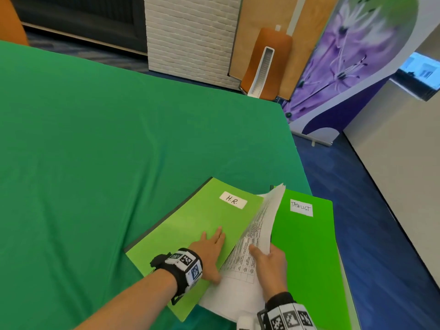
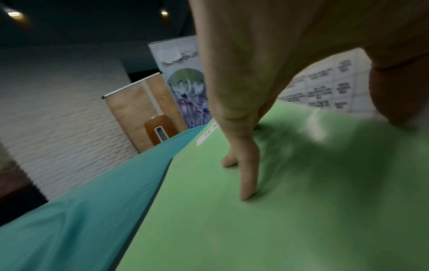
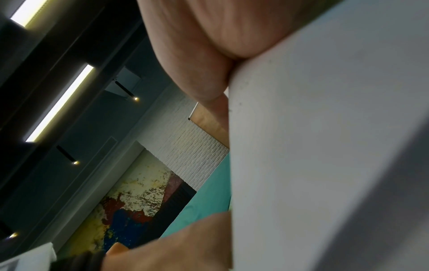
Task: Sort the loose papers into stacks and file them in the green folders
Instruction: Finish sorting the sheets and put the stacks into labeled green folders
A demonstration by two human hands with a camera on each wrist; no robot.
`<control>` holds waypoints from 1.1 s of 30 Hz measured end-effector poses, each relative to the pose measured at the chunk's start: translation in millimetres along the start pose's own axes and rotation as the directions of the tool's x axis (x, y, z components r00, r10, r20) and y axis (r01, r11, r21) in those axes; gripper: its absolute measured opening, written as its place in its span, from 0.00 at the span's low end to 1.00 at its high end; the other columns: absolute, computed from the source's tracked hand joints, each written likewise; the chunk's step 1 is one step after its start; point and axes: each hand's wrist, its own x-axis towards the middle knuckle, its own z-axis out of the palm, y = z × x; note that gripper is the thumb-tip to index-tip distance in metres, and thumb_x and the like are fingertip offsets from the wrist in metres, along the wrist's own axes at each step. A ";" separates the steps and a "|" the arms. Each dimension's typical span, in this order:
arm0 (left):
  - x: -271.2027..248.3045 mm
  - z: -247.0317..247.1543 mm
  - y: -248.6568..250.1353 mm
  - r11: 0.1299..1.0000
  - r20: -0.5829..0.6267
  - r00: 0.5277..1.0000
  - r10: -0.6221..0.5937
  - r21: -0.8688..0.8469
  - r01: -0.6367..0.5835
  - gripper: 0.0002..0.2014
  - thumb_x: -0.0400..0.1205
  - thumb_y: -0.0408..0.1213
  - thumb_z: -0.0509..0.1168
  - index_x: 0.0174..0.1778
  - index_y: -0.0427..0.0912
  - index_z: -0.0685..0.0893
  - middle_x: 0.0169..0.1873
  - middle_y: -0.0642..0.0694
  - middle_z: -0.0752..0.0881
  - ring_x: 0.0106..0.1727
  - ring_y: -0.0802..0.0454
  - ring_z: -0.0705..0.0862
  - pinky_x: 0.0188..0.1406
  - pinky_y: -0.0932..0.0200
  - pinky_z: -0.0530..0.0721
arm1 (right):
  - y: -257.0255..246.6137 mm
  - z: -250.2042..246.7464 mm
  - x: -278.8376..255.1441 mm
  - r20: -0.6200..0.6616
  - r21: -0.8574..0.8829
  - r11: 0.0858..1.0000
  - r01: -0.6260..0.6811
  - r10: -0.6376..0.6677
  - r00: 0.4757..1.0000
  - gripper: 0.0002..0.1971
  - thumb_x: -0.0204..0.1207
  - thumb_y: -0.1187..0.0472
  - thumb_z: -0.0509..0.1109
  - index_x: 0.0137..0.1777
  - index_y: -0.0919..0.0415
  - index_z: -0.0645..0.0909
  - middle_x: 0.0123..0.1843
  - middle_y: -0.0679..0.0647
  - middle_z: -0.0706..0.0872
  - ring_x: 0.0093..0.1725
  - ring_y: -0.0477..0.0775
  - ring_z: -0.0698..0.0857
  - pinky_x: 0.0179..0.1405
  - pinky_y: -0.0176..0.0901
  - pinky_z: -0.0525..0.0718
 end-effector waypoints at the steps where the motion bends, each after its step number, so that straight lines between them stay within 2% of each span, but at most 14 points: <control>1: 1.9 6.2 0.8 0.998 0.026 0.999 -0.027 0.049 0.026 0.61 0.72 0.53 0.74 0.84 0.47 0.31 0.82 0.51 0.29 0.83 0.27 0.41 0.71 0.35 0.75 | 0.3 0.8 1.5 -0.006 -0.013 1.000 0.006 -0.006 1.000 0.11 0.75 0.64 0.74 0.39 0.45 0.83 0.46 0.47 0.90 0.49 0.53 0.88 0.56 0.52 0.84; 2: 4.2 13.7 0.5 0.994 0.058 0.996 -0.069 0.091 0.063 0.61 0.72 0.54 0.74 0.83 0.48 0.30 0.82 0.51 0.27 0.81 0.24 0.38 0.70 0.30 0.74 | 0.6 0.9 3.2 -0.011 -0.026 1.000 0.012 -0.012 1.000 0.10 0.75 0.64 0.74 0.40 0.46 0.83 0.47 0.48 0.91 0.49 0.55 0.88 0.56 0.52 0.84; 4: 6.8 27.9 -1.8 0.974 0.121 0.973 -0.197 0.134 0.181 0.63 0.70 0.56 0.75 0.83 0.50 0.29 0.81 0.48 0.24 0.79 0.20 0.34 0.68 0.17 0.63 | 1.2 -2.2 4.9 -0.008 -0.067 0.997 0.028 -0.028 1.000 0.06 0.76 0.63 0.73 0.47 0.51 0.87 0.50 0.51 0.91 0.51 0.57 0.88 0.57 0.52 0.84; 6: 7.9 39.6 -5.4 0.942 0.124 0.938 -0.322 0.135 0.306 0.66 0.69 0.57 0.77 0.82 0.49 0.28 0.79 0.42 0.23 0.78 0.19 0.32 0.66 0.11 0.55 | 2.4 -8.4 4.6 -0.021 -0.125 0.991 0.051 -0.053 0.998 0.09 0.77 0.63 0.73 0.55 0.58 0.88 0.52 0.53 0.91 0.52 0.57 0.87 0.56 0.47 0.83; 9: 7.4 48.2 -8.2 0.903 0.039 0.903 -0.428 0.068 0.425 0.64 0.72 0.54 0.76 0.82 0.49 0.27 0.79 0.40 0.22 0.79 0.20 0.33 0.69 0.14 0.57 | 6.7 -19.4 2.4 -0.058 -0.201 0.978 0.064 -0.077 0.995 0.11 0.78 0.62 0.72 0.59 0.63 0.87 0.56 0.56 0.90 0.54 0.57 0.86 0.55 0.44 0.81; 12: 8.1 49.7 -11.7 0.898 -0.010 0.899 -0.437 0.042 0.437 0.58 0.75 0.54 0.71 0.83 0.48 0.29 0.80 0.40 0.25 0.80 0.21 0.37 0.71 0.19 0.62 | 9.4 -27.5 1.5 -0.086 -0.232 0.970 0.071 -0.093 0.992 0.12 0.79 0.61 0.71 0.60 0.63 0.86 0.58 0.57 0.90 0.55 0.57 0.86 0.55 0.42 0.80; 17: -12.8 20.2 -13.4 0.949 -0.073 0.948 -0.309 0.034 0.312 0.45 0.83 0.46 0.59 0.84 0.34 0.34 0.83 0.34 0.34 0.83 0.27 0.49 0.79 0.36 0.64 | 5.8 -33.7 2.7 -0.135 -0.199 0.978 0.059 -0.087 0.987 0.12 0.79 0.61 0.72 0.60 0.63 0.86 0.59 0.59 0.89 0.56 0.58 0.86 0.53 0.39 0.75; 20: -18.4 4.5 -16.3 0.969 -0.104 0.968 -0.228 0.073 0.236 0.36 0.86 0.33 0.56 0.83 0.27 0.43 0.82 0.28 0.52 0.76 0.35 0.72 0.71 0.46 0.76 | 0.4 -31.3 0.5 -0.123 -0.186 0.980 0.072 -0.096 0.988 0.12 0.79 0.61 0.72 0.60 0.62 0.86 0.59 0.58 0.89 0.55 0.55 0.85 0.54 0.39 0.75; 22: -21.8 -6.2 -15.1 0.972 -0.125 0.973 -0.196 0.110 0.210 0.25 0.84 0.24 0.57 0.78 0.25 0.62 0.73 0.30 0.71 0.68 0.39 0.79 0.63 0.51 0.81 | -3.7 -30.1 -1.2 -0.122 -0.181 0.980 0.085 -0.108 0.987 0.12 0.79 0.61 0.72 0.60 0.62 0.86 0.59 0.58 0.89 0.52 0.52 0.83 0.54 0.39 0.74; 24: -28.7 -23.6 -12.6 0.974 -0.175 0.968 -0.182 0.100 0.202 0.17 0.83 0.19 0.58 0.67 0.30 0.75 0.62 0.35 0.80 0.61 0.41 0.83 0.55 0.54 0.82 | -8.1 -28.7 -0.6 -0.139 -0.164 0.982 0.097 -0.120 0.983 0.13 0.78 0.61 0.72 0.61 0.63 0.86 0.59 0.58 0.89 0.53 0.53 0.84 0.55 0.40 0.76; 26: -40.0 -47.1 -11.1 0.978 -0.267 0.943 -0.197 0.007 0.206 0.13 0.81 0.18 0.58 0.59 0.31 0.79 0.55 0.36 0.84 0.56 0.40 0.85 0.46 0.55 0.80 | -14.1 -25.3 2.1 -0.161 -0.157 0.982 0.104 -0.129 0.978 0.13 0.78 0.61 0.72 0.61 0.62 0.86 0.60 0.58 0.89 0.57 0.58 0.85 0.58 0.44 0.78; 28: -53.8 -71.0 -14.0 0.971 -0.394 0.888 -0.238 -0.116 0.209 0.10 0.81 0.19 0.58 0.52 0.31 0.81 0.48 0.36 0.85 0.48 0.40 0.84 0.40 0.57 0.77 | -21.4 -19.8 4.7 -0.184 -0.144 0.983 0.110 -0.136 0.974 0.13 0.78 0.60 0.72 0.61 0.62 0.87 0.60 0.58 0.89 0.58 0.59 0.85 0.59 0.46 0.78; 31: -76.0 -101.0 -26.7 0.929 -0.514 0.787 -0.340 -0.312 0.198 0.06 0.79 0.20 0.60 0.43 0.34 0.79 0.37 0.40 0.80 0.38 0.43 0.77 0.37 0.57 0.77 | -34.4 -12.7 5.3 -0.215 -0.130 0.985 0.110 -0.136 0.967 0.13 0.78 0.60 0.72 0.61 0.62 0.86 0.59 0.58 0.89 0.59 0.60 0.85 0.62 0.50 0.80; 33: -87.1 -114.9 -40.4 0.882 -0.570 0.710 -0.413 -0.444 0.157 0.06 0.77 0.20 0.62 0.45 0.32 0.82 0.37 0.41 0.80 0.39 0.44 0.77 0.40 0.53 0.83 | -44.2 -8.1 5.7 -0.231 -0.121 0.986 0.118 -0.144 0.962 0.13 0.78 0.59 0.72 0.61 0.62 0.86 0.59 0.59 0.89 0.58 0.60 0.86 0.63 0.52 0.81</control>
